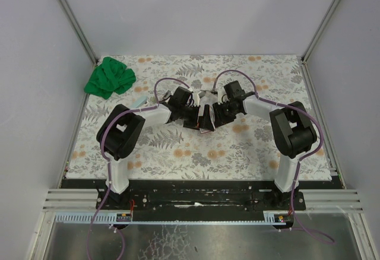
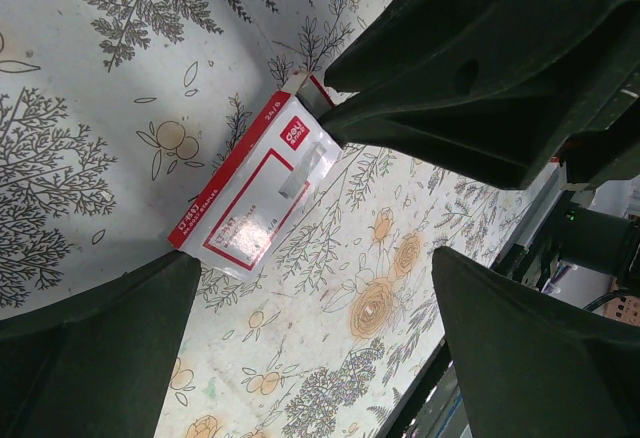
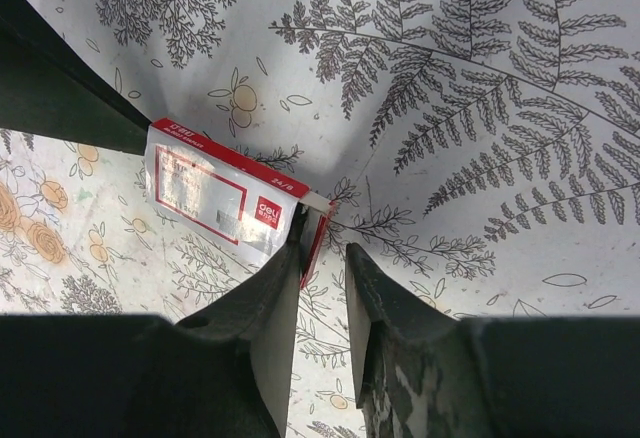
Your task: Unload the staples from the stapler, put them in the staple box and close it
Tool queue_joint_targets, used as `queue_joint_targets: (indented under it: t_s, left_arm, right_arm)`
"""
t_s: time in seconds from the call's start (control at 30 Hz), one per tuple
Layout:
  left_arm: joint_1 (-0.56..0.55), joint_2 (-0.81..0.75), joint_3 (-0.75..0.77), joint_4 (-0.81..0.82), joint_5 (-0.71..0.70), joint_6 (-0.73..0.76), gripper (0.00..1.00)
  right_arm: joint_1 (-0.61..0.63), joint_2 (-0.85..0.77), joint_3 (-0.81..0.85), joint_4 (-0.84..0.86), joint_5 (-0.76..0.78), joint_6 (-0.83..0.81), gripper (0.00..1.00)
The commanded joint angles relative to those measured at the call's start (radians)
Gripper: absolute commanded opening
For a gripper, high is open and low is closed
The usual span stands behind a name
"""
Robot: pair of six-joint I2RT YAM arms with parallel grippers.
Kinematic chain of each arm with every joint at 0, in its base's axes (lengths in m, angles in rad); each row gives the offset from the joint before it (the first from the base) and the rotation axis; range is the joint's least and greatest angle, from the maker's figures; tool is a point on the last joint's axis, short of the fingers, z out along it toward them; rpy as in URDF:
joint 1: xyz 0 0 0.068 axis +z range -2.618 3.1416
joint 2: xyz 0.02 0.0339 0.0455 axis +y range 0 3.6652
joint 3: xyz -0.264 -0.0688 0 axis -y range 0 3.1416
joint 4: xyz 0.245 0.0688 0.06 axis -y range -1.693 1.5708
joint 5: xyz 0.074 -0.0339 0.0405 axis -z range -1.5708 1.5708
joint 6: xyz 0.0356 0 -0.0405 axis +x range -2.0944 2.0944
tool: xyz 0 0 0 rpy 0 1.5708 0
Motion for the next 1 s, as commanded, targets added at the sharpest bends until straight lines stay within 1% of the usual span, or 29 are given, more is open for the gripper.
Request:
queue_joint_targets:
  t_s: [0.0,0.07,0.23,0.4,0.5,0.7,0.87,0.97]
  left_arm:
    - [-0.001,0.019,-0.001,-0.037,-0.055,0.022,1.0]
    - [0.0,0.02,-0.002,-0.037,-0.056,0.021,1.0]
    - [-0.001,0.022,0.002,-0.041,-0.056,0.023,1.0]
    - [0.0,0.025,0.003,-0.041,-0.055,0.026,1.0]
    - [-0.001,0.027,0.01,-0.042,-0.051,0.026,1.0]
    - [0.0,0.024,0.008,-0.026,0.0,0.017,1.0]
    - [-0.001,0.007,-0.004,-0.032,0.002,0.031,1.0]
    - [0.001,-0.006,-0.01,-0.044,-0.003,0.042,1.0]
  right_arm:
    - [0.003,-0.021,0.038,-0.015,0.01,-0.009,0.33]
    - [-0.007,-0.022,0.04,-0.022,0.021,-0.009,0.34]
    - [-0.049,-0.028,0.03,-0.023,-0.007,-0.002,0.36]
    - [-0.07,-0.022,0.025,-0.027,-0.055,0.001,0.37]
    - [-0.072,-0.015,0.023,-0.016,-0.111,0.007,0.37]
    - [-0.074,0.021,0.02,0.002,-0.184,0.038,0.38]
    - [-0.074,0.035,0.023,0.005,-0.17,0.049,0.39]
    - [-0.075,0.027,0.019,0.01,-0.161,0.048,0.43]
